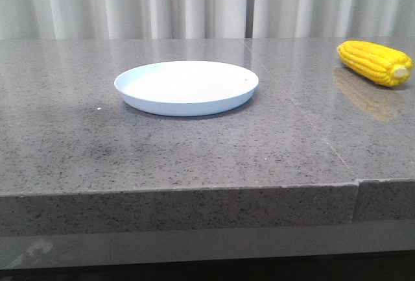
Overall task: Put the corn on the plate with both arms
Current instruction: 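Release the plate and raise the left gripper away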
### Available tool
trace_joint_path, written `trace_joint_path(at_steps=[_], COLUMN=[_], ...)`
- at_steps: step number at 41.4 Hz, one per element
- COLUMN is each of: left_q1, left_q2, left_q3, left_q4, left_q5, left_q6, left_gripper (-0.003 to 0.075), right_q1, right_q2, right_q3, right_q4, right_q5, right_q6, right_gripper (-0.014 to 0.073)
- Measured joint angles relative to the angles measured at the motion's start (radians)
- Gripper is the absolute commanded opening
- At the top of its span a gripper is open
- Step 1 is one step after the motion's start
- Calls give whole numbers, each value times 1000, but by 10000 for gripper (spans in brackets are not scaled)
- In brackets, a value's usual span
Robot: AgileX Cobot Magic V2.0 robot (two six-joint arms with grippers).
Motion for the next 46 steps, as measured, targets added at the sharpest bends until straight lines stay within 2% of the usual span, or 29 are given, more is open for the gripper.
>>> trace_joint_path(at_steps=[13,24,46], left_q1=[0,0,0], left_q2=[-313,-532,-591], left_q3=[252,379,392], left_q4=[5,0,-1], left_q5=[6,12,20], left_q6=[-68,-68,-69], left_gripper=[347,347,347], right_q1=[0,0,0], right_q2=[0,0,16], right_q3=[0,0,-5], right_q4=[0,0,0], right_q5=[0,0,0], right_q6=[0,0,0], right_gripper=[602,602,602])
